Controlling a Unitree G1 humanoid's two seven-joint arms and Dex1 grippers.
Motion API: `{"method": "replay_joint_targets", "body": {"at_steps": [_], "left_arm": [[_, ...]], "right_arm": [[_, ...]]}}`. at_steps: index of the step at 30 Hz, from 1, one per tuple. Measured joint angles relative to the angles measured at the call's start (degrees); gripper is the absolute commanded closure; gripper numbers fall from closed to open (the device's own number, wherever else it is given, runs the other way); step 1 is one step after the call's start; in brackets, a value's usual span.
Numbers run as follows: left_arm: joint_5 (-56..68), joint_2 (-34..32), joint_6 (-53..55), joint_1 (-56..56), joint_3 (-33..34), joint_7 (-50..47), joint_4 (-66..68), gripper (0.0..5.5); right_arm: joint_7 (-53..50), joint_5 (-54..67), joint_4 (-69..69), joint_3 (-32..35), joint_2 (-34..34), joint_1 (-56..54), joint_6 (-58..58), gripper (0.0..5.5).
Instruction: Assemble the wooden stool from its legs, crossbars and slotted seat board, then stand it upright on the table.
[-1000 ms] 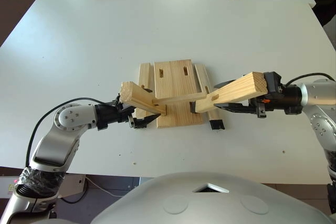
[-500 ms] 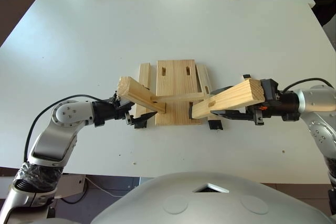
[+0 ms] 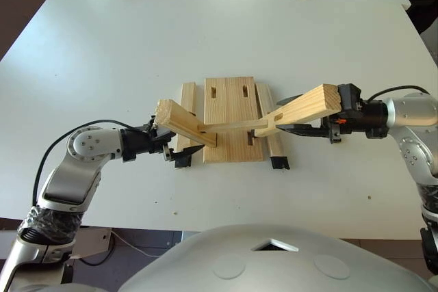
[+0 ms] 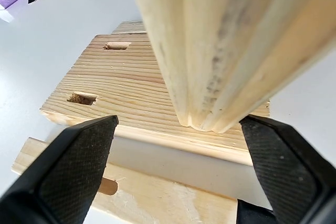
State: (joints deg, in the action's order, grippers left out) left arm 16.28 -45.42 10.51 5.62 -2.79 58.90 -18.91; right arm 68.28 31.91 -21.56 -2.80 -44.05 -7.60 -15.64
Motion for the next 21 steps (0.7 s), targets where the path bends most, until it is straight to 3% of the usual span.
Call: {"method": "replay_joint_targets", "body": {"at_steps": [11, 21], "left_arm": [[-0.3, 0.1, 0.0, 0.0, -0.4, 0.1, 0.3, 1.22], [-0.2, 0.2, 0.1, 0.2, -1.0, 0.0, -0.7, 1.22]], "right_arm": [[-0.4, 5.2, -1.3, 0.5, 0.0, 0.2, -7.4, 3.47], [2.3, 2.8, 0.4, -0.5, -0.1, 0.3, -1.8, 3.47]]}}
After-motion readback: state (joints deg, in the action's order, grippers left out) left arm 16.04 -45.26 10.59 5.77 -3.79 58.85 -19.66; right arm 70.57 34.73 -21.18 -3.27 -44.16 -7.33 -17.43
